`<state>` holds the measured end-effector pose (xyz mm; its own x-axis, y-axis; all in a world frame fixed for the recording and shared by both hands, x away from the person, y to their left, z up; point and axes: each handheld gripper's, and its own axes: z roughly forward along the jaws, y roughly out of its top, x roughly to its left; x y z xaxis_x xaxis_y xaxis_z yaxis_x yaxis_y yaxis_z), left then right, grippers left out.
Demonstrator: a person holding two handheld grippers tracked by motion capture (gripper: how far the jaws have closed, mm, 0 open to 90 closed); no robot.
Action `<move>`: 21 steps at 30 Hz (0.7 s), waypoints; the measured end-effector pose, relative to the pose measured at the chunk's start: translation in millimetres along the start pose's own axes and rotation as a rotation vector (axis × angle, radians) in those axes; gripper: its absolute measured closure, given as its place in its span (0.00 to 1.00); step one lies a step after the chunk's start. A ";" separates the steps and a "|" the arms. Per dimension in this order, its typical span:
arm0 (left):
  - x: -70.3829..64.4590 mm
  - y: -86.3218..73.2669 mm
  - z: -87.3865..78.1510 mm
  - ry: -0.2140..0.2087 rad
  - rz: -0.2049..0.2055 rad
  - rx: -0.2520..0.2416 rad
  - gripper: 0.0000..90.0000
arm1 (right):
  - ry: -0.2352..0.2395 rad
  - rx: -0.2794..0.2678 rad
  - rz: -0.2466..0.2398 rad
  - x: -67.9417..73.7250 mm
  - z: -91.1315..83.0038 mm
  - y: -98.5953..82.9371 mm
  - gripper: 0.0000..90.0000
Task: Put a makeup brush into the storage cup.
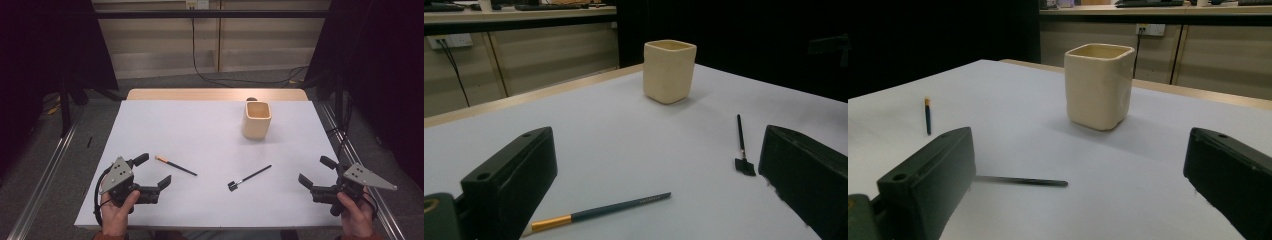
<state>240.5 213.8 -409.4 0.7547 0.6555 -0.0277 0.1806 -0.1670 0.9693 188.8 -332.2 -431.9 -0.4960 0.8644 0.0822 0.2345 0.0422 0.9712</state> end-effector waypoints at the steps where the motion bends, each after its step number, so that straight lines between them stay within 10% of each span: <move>1: 1.1 1.0 0.1 -0.003 -0.002 0.000 0.02 | -0.001 0.000 0.001 0.2 0.0 0.1 0.00; 21: 20.1 29.1 18.9 -0.038 0.006 0.009 0.03 | 0.011 0.005 0.010 -0.7 0.6 -0.5 0.00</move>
<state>272.9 208.2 -386.4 0.7789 0.6263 -0.0314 0.1817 -0.1775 0.9672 189.5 -332.5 -432.6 -0.5027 0.8593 0.0939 0.2432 0.0364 0.9693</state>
